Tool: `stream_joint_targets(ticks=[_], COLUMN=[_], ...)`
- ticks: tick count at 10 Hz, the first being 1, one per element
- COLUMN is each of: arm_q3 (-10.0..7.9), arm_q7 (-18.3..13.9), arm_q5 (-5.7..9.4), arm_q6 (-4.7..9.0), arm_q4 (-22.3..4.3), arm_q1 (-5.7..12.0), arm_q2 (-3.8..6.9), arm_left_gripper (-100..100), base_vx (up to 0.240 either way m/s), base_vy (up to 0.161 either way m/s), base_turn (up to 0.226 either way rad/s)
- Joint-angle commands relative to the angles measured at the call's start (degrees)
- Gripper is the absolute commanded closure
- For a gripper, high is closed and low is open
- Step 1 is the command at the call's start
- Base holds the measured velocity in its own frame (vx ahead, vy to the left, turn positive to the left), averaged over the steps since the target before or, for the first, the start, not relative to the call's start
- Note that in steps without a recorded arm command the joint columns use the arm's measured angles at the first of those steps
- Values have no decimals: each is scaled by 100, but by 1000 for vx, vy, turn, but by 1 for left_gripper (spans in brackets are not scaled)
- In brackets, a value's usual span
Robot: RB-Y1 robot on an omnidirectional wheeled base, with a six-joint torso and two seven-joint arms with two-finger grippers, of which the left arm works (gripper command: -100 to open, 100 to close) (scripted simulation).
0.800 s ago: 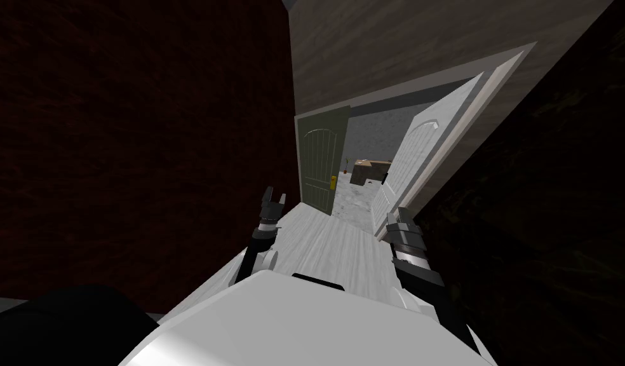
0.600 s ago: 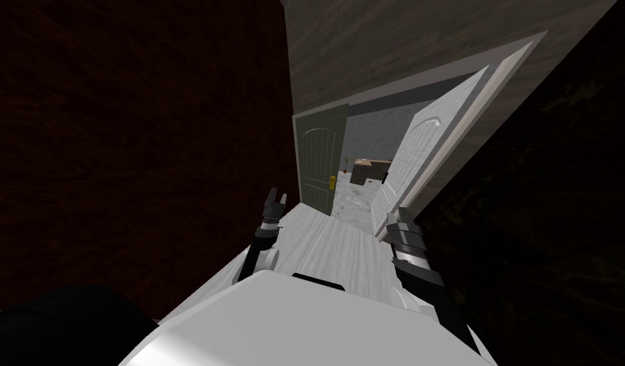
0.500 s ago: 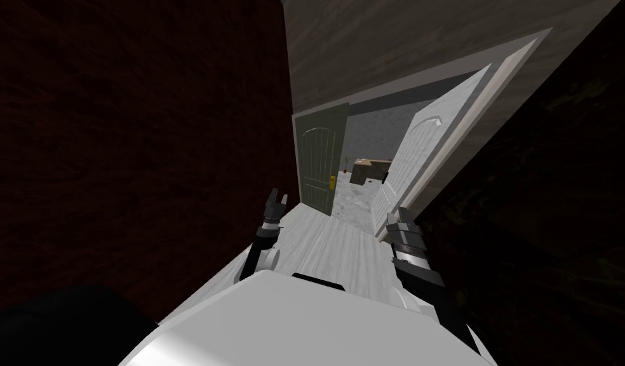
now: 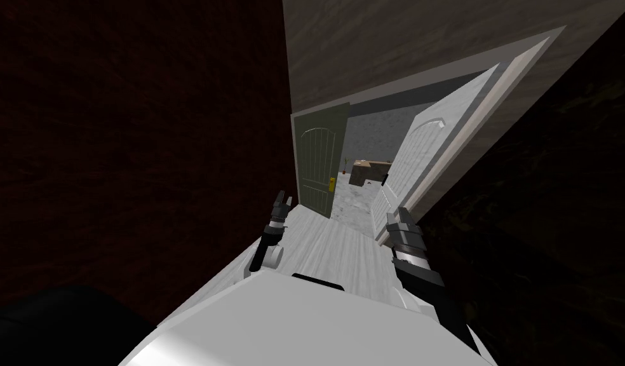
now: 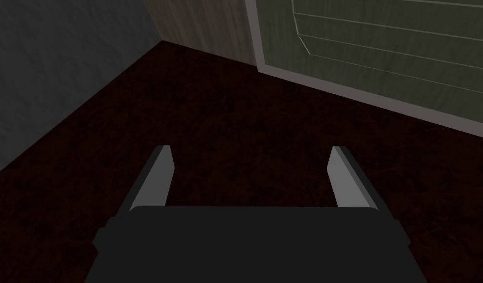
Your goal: Push the door open
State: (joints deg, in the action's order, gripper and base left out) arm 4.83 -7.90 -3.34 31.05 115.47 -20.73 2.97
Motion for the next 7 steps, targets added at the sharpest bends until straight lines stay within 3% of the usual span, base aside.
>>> stream_joint_targets(ticks=[1,7], arm_q3=[0,48], arm_q7=[6,52], arm_q5=[20,74], arm_q6=[-16,-64], arm_q4=[-220,-1030], arm_q1=[148,653], arm_q2=[35,117], arm_left_gripper=[-100,-100], base_vx=[118,92], base_vy=[-20,-11], base_turn=[-14,-18])
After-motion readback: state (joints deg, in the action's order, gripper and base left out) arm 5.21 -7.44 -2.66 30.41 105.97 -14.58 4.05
